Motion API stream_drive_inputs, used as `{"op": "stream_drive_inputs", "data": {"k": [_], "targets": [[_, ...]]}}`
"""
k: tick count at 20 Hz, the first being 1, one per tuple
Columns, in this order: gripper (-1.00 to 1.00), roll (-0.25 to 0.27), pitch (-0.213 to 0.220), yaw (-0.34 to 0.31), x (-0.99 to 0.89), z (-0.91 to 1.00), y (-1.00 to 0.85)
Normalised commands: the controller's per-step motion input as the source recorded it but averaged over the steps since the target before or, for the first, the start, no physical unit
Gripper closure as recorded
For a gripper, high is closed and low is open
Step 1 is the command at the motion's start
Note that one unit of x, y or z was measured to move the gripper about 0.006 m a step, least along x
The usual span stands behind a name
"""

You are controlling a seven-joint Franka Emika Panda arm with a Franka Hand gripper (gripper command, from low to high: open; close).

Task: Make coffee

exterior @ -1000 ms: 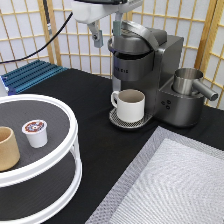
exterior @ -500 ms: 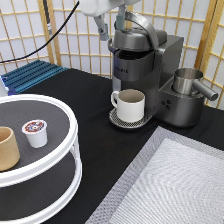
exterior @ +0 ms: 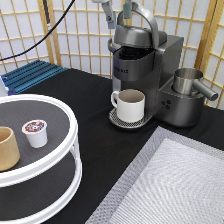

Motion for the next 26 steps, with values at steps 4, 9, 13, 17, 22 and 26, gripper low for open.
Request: {"op": "stream_drive_inputs", "data": {"k": [4, 9, 13, 17, 22, 26], "targets": [[-1.00, -0.056, 0.162, -0.068, 0.26, 0.45, 0.61], [-1.00, -0.077, 0.170, -0.062, 0.19, 0.48, 0.60], [-1.00, -0.100, 0.193, -0.057, 0.14, 0.46, 0.57], [-1.00, -0.092, 0.213, -0.057, 0.11, 0.37, 0.56], [-1.00, -0.103, 0.215, -0.039, 0.27, 0.37, 0.60], [-1.00, -0.111, 0.215, -0.013, 0.47, 0.36, 0.62]]}}
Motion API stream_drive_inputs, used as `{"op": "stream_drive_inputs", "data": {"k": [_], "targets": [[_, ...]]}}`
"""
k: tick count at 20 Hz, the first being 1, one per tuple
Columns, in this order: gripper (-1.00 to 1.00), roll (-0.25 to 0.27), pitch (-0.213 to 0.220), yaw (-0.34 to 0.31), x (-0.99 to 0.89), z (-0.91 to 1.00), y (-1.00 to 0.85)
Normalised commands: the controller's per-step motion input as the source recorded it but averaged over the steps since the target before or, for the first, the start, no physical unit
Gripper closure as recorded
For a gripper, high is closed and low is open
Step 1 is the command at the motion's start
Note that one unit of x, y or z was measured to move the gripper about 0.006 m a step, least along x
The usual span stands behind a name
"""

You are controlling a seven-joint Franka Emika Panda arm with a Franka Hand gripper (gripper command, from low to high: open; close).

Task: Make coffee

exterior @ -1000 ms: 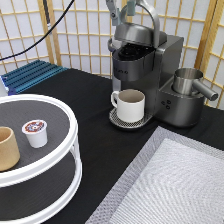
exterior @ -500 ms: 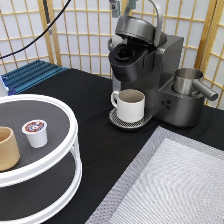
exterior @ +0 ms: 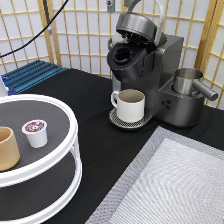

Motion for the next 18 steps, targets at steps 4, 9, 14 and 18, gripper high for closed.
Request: {"op": "stream_drive_inputs", "data": {"k": [4, 9, 14, 18], "targets": [[-1.00, -0.124, 0.230, 0.000, 0.53, 0.36, 0.66], [-1.00, -0.141, 0.222, -0.013, 0.57, 0.46, 0.56], [-1.00, 0.056, 0.132, -0.060, 0.21, 0.69, -0.27], [-1.00, 0.183, 0.076, -0.001, 0.01, 0.42, -0.90]]}}
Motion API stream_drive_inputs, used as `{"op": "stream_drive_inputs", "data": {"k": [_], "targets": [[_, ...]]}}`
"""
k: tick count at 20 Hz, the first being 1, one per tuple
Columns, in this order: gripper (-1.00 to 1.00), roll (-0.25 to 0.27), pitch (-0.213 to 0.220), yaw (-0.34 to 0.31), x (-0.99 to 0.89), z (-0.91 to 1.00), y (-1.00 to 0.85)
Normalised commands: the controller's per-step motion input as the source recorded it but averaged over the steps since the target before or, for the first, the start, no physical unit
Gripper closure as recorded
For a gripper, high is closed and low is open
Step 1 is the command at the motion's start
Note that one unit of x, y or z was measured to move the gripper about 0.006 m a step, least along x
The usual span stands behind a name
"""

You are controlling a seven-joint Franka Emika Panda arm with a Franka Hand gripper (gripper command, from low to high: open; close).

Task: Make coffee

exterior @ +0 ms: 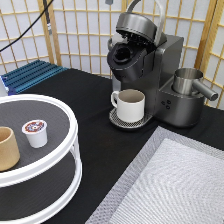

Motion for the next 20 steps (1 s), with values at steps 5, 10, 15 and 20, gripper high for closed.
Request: {"op": "stream_drive_inputs", "data": {"k": [5, 10, 15, 20], "targets": [[-1.00, 0.053, -0.010, -0.026, 0.00, 0.05, -0.96], [-1.00, -0.001, -0.055, -0.063, 0.00, -0.12, -0.91], [-1.00, -0.028, -0.132, -0.046, -0.01, -0.01, -0.90], [-1.00, -0.007, -0.190, -0.082, -0.05, -0.14, -0.81]]}}
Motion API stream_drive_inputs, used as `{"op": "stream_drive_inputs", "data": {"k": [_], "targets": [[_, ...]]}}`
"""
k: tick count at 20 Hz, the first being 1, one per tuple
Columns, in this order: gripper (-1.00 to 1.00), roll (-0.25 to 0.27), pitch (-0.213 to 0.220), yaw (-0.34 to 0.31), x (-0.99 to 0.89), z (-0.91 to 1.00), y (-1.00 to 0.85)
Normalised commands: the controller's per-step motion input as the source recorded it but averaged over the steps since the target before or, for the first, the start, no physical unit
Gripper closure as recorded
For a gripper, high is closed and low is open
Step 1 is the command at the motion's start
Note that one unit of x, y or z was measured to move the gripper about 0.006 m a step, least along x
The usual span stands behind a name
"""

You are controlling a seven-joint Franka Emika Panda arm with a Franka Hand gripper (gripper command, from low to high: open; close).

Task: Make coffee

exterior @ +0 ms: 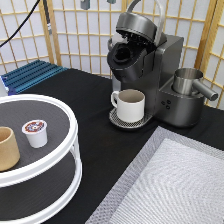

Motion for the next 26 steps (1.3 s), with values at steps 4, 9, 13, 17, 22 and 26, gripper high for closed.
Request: {"op": "stream_drive_inputs", "data": {"k": [4, 9, 13, 17, 22, 26], "targets": [[-1.00, -0.025, -0.176, -0.084, -0.15, -0.38, -0.80], [-1.00, -0.042, -0.157, -0.106, -0.43, -0.76, -0.68], [-1.00, -0.079, -0.146, -0.159, -0.67, -0.82, -0.43], [-1.00, -0.067, -0.147, -0.187, -0.55, -0.78, -0.43], [-1.00, -0.056, -0.148, -0.256, -0.18, -0.28, -0.30], [-1.00, -0.007, -0.155, -0.333, 0.00, 0.04, -0.07]]}}
